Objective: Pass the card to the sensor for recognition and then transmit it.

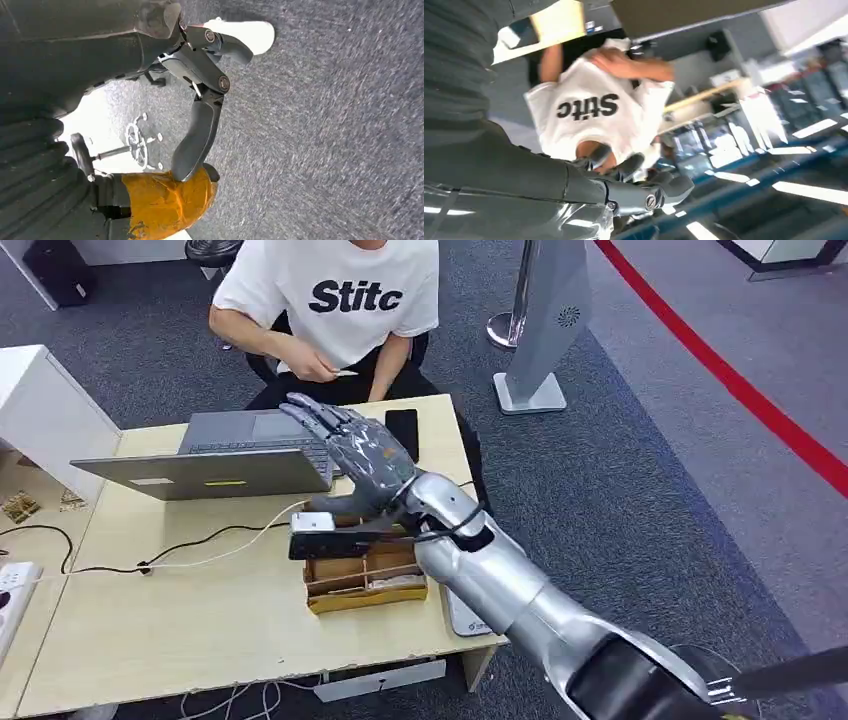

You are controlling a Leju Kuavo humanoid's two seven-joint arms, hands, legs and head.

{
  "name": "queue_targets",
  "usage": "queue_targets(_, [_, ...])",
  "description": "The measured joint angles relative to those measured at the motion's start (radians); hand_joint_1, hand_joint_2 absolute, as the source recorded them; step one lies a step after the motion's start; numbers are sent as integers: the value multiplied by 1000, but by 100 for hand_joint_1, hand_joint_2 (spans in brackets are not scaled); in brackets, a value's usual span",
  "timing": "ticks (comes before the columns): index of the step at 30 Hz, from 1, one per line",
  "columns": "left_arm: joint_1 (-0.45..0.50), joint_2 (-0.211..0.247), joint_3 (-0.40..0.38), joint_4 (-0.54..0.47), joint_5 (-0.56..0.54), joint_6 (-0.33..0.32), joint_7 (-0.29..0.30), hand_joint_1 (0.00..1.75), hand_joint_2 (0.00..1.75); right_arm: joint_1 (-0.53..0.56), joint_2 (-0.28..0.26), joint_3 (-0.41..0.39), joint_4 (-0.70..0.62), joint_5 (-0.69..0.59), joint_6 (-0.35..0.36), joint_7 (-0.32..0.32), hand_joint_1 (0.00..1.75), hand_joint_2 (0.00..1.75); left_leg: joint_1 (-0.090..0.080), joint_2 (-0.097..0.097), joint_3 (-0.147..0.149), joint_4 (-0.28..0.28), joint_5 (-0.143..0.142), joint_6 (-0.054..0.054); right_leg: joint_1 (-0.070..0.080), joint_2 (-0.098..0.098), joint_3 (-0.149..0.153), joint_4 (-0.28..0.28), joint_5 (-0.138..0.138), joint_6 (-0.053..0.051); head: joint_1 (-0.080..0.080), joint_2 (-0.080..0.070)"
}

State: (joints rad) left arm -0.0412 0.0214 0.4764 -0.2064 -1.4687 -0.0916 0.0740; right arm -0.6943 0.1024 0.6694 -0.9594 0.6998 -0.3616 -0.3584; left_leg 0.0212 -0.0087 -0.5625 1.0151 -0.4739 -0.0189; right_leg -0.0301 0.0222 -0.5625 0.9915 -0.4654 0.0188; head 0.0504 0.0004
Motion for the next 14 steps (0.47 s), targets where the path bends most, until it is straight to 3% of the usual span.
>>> queue_targets(5, [20, 1, 25, 0, 37, 10, 6, 0, 175, 308, -162, -27, -322, -201, 2, -184, 0, 175, 0, -5, 0, 0, -3, 3, 0, -6, 4, -3, -3, 4, 0, 0])
queue_targets(8, [33, 4, 51, 0, 60, 14, 6, 0, 175, 504, -223, -131, -526, -313, 6, -288, 0, 175, 0, -4, 0, 0, -6, 3, 0, -6, 4, -3, -4, 4, -1, 0])
queue_targets(10, [38, 4, 61, 0, 59, 15, 6, 0, 175, 603, -238, -210, -661, -463, 53, -326, 0, 175, 0, -5, -1, 0, -6, 4, 0, -6, 4, -3, -5, 4, 0, 0])
queue_targets(12, [40, 4, 71, 0, 55, 15, 3, 0, 175, 662, -236, -304, -780, -673, 211, -336, 0, 175, 0, -3, -1, 0, -6, 3, 0, -5, 3, -3, -5, 4, 0, 0])
queue_targets(14, [39, 4, 74, 0, 47, 16, -1, 0, 175, 700, -210, -444, -861, -833, 473, -338, 0, 175, 0, -3, 0, 0, -6, 3, 0, -5, 3, -3, -5, 4, 0, 0])
